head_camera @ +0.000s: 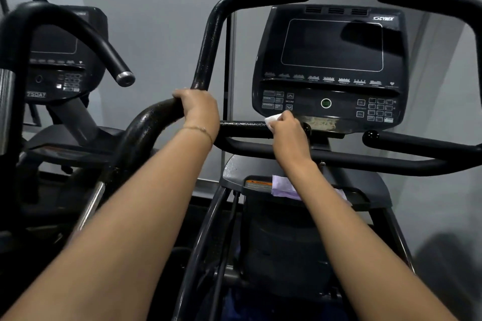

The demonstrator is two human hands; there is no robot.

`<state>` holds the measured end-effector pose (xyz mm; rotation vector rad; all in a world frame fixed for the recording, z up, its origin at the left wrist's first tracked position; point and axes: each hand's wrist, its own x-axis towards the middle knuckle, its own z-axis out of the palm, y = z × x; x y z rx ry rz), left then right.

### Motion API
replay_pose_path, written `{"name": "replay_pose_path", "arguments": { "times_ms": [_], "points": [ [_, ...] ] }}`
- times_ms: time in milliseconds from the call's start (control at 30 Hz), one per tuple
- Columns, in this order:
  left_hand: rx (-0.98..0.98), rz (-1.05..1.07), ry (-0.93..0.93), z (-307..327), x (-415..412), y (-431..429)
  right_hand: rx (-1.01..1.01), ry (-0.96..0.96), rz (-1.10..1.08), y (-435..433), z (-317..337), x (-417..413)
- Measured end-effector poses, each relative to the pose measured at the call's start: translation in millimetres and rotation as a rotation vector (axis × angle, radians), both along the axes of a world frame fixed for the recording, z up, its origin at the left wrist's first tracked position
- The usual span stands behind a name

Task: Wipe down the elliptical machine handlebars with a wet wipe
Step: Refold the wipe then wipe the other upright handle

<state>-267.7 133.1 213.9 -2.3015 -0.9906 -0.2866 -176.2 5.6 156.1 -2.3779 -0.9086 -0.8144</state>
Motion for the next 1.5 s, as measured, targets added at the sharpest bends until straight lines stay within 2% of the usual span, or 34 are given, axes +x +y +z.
{"name": "replay_pose_path", "arguments": {
  "times_ms": [100, 167, 233, 333, 467, 633, 800, 867, 1033, 1200, 1267, 1367, 1500],
  "points": [
    [0.132, 0.092, 0.070, -15, 11, 5, 0.034, -0.090, -0.061, 3, -8, 1],
    [0.158, 0.092, 0.090, -15, 14, 6, 0.047, -0.083, -0.071, 10, -6, -1],
    [0.173, 0.072, 0.096, -13, 15, 5, 0.046, -0.063, -0.022, 18, -4, -6],
    [0.198, 0.048, 0.080, -9, 15, 5, 0.010, -0.134, 0.055, 19, -12, -6],
    [0.219, 0.038, 0.090, -9, 13, 5, 0.168, -0.038, -0.007, 16, -7, 0],
    [0.234, 0.033, 0.085, -11, 12, 7, 0.072, -0.098, 0.080, 39, -5, -21],
    [0.254, 0.019, 0.076, -15, 11, 15, 0.275, -0.002, -0.038, 36, -11, -5],
    [0.257, 0.029, 0.067, -17, 13, 16, 0.258, 0.008, -0.042, 49, -6, -11],
    [0.261, 0.057, 0.064, -18, 15, 15, 0.107, -0.056, 0.151, 75, -16, -23],
    [0.262, 0.039, 0.075, -18, 15, 17, 0.344, 0.049, 0.093, 74, -18, -12],
    [0.254, 0.042, 0.080, -20, 16, 17, 0.277, 0.059, 0.051, 88, -7, -15],
    [0.257, 0.051, 0.052, -21, 16, 17, 0.099, 0.037, 0.138, 104, -1, -27],
    [0.257, 0.054, 0.069, -20, 18, 17, 0.047, 0.024, 0.152, 103, 5, -15]
  ]
}}
